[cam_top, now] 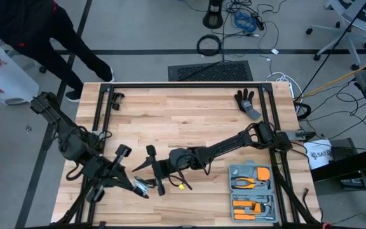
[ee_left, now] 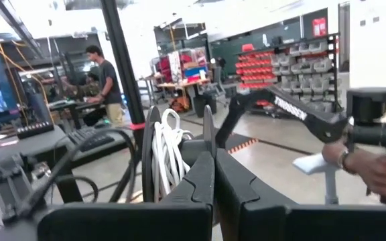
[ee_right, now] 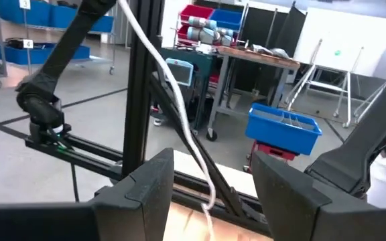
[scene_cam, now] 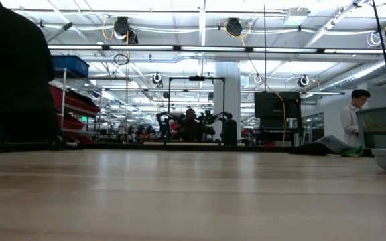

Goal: Coil cords
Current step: Coil the white cable wire onto the spool

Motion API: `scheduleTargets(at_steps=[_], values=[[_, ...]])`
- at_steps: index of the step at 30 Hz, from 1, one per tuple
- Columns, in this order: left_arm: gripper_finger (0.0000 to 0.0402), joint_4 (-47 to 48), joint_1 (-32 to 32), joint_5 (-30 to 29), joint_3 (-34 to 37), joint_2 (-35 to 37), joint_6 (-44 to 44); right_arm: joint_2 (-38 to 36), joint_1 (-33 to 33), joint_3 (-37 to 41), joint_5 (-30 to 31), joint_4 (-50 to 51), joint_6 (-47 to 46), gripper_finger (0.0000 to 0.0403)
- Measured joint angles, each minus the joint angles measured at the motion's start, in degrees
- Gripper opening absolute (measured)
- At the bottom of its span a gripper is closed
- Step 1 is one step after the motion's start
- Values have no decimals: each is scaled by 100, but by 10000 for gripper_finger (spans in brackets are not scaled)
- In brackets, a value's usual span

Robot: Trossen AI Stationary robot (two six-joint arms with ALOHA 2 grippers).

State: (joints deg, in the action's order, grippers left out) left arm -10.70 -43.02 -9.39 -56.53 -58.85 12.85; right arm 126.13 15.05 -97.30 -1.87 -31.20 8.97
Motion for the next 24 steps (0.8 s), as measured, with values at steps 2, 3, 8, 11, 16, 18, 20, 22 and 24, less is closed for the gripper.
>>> scheduleTargets(at_steps=[2,3,8,11,16,18,20,22,24], values=[[2,-24,23,6,0,9,-3,90,-7,-111,-27,68,-19,187],[2,-43,30,20,0,10,-3,159,-9,-182,-86,67,-19,187],[2,-47,35,25,0,7,-5,352,-9,-381,-140,143,-41,187],[2,-48,32,37,0,5,-1,415,-9,-424,-159,30,-41,187],[2,-97,34,38,0,-44,190,439,-12,-413,-412,-37,-63,187],[2,-94,49,37,0,-43,256,437,-11,-413,-420,-150,-85,187],[2,-92,113,39,0,-42,257,437,-11,-413,-448,-243,-102,187],[2,-90,180,37,0,-67,253,437,-10,-413,-453,-266,-102,187],[2,-88,232,34,0,-119,250,437,-9,-413,-520,-247,-111,187]])
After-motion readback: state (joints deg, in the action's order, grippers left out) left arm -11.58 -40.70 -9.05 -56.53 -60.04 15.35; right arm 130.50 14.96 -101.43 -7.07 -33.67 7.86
